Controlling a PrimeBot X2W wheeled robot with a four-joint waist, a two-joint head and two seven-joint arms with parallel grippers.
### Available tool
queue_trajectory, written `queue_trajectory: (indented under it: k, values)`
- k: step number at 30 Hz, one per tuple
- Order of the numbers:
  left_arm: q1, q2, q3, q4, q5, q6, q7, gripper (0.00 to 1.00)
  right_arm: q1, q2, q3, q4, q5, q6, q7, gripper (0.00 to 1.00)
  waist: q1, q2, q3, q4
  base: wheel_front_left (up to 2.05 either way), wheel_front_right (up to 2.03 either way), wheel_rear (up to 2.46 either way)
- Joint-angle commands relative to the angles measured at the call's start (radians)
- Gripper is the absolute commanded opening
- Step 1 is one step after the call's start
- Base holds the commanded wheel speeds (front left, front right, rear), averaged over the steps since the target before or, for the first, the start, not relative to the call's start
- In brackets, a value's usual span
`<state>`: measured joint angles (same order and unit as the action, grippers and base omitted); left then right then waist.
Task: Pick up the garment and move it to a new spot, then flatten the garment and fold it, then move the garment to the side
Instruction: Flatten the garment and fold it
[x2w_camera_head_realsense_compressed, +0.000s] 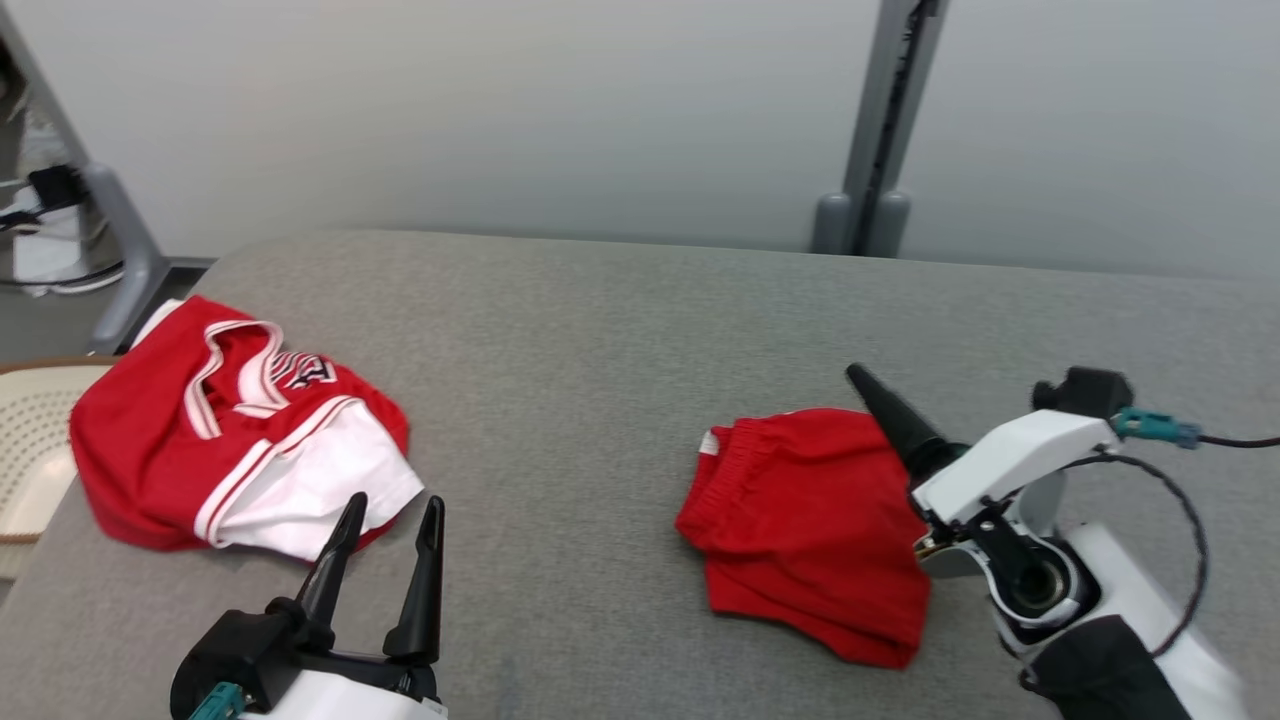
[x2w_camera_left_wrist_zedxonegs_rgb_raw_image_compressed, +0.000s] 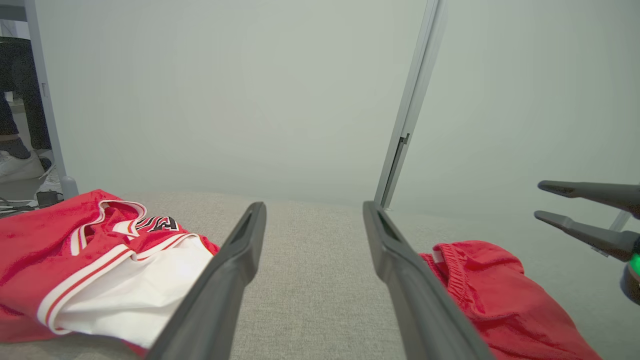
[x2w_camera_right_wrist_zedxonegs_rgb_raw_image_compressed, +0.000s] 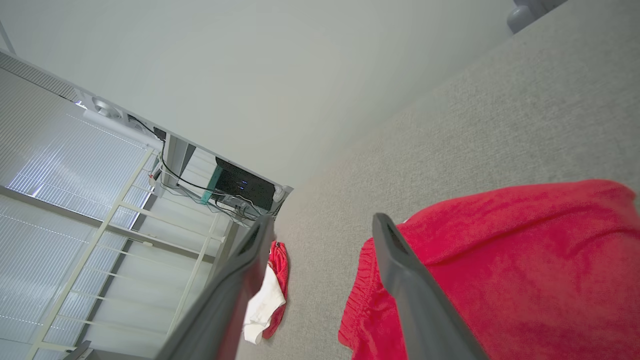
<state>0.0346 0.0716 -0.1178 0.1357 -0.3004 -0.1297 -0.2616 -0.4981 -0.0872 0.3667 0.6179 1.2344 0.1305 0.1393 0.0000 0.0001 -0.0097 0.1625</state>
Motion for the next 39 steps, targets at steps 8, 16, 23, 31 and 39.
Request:
queue_trajectory:
  k: [8,16,23,31,39]
  values:
    - [0.011,-0.003,0.064,-0.028,0.014,-0.001,-0.005,1.0,0.089,-0.17,0.043,-0.284,-0.174,0.001,-0.205,1.0,0.0,-0.0001,-0.015,-0.129,0.0,0.0,0.0]
    - [0.001,-0.004,0.123,-0.041,0.03,-0.001,-0.005,1.0,0.184,-0.205,-0.035,-0.376,-0.44,0.001,-0.376,1.0,0.0,-0.0001,-0.015,-0.176,0.0,0.0,0.0]
    - [0.017,-0.002,0.127,-0.041,0.099,0.031,-0.005,1.0,0.292,-0.144,-0.153,-0.4,-0.678,0.001,-0.403,1.0,0.0,-0.0001,-0.022,-0.176,0.0,0.0,0.0]
    - [0.035,-0.013,0.106,-0.039,0.118,0.033,-0.005,1.0,0.417,-0.025,-0.3,-0.437,-0.923,0.001,-0.405,1.0,0.0,-0.0001,-0.022,-0.162,0.0,0.0,0.0]
    - [0.037,-0.017,0.101,-0.021,0.135,0.036,-0.005,1.0,0.429,0.004,-0.318,-0.436,-0.989,0.001,-0.406,1.0,0.0,-0.0001,-0.019,-0.16,0.0,0.0,0.0]
